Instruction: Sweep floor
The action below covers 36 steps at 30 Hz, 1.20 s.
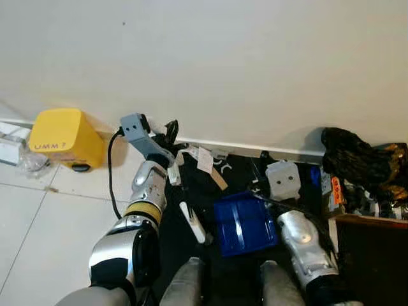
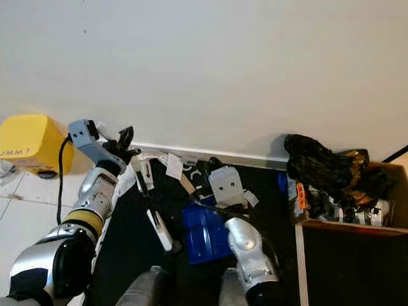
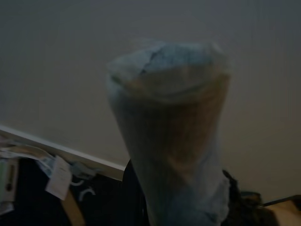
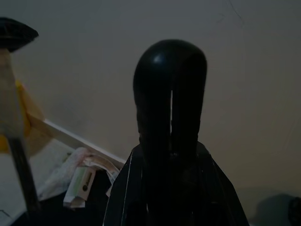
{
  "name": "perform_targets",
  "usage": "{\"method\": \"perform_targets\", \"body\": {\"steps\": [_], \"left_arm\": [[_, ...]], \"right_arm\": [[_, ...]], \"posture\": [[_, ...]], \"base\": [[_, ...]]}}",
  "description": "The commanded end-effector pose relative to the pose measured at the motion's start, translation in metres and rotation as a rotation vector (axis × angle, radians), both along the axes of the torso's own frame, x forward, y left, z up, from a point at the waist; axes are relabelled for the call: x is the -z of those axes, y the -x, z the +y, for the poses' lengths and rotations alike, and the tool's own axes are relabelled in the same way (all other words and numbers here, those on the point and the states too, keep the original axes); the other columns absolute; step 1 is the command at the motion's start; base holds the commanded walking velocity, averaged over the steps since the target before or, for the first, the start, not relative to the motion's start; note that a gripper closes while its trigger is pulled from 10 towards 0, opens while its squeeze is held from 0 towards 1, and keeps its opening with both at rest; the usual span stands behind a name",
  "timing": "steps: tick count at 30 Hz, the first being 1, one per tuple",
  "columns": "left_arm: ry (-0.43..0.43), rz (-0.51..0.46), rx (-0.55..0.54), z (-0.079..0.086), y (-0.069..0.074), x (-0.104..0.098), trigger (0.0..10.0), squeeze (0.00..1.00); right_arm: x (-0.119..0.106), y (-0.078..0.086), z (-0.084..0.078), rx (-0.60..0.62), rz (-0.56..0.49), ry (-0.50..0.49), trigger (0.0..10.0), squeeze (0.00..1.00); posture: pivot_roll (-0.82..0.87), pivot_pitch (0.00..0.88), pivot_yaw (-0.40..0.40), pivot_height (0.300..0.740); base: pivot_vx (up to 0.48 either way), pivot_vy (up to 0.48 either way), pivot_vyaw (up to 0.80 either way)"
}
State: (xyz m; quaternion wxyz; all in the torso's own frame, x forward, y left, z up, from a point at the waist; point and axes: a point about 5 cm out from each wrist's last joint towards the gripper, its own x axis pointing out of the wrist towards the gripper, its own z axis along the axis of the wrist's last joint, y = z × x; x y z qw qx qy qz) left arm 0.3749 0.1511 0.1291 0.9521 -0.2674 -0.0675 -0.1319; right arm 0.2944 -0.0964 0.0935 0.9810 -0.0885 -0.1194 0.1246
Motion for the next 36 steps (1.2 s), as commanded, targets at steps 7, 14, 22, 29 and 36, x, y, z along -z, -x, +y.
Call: {"method": "perform_targets", "body": {"steps": [7, 14, 22, 29, 36], "left_arm": [[0.046, 0.037, 0.075, -0.013, 0.007, 0.015, 10.0, 0.00], [0.042, -0.022, 0.181, -0.018, 0.014, 0.015, 10.0, 0.00], [-0.232, -0.076, -0.088, 0.059, 0.011, -0.020, 10.0, 0.00], [-0.212, -0.070, -0.257, 0.102, 0.024, -0.035, 10.0, 0.00], [0.022, 0.253, -0.543, 0.094, 0.045, 0.043, 10.0, 0.00]], "right_arm": [[0.019, 0.008, 0.022, -0.040, 0.084, -0.039, 10.0, 0.00], [0.024, 0.010, 0.017, -0.036, 0.087, -0.028, 10.0, 0.00], [0.006, 0.007, 0.021, -0.052, 0.022, -0.079, 10.0, 0.00], [0.006, 0.005, 0.021, -0.056, 0.016, -0.081, 10.0, 0.00], [0.011, 0.005, 0.022, -0.074, 0.036, -0.057, 10.0, 0.00]], "posture": [[0.04, 0.292, 0.086, 0.740], [0.04, 0.299, 0.084, 0.740], [0.06, 0.294, 0.093, 0.740], [0.08, 0.287, 0.083, 0.740], [0.07, 0.278, 0.066, 0.740]], "base": [[0.000, 0.000, 0.00], [0.000, 0.000, 0.00], [0.000, 0.000, 0.00], [0.000, 0.000, 0.00], [0.000, 0.000, 0.00]]}}
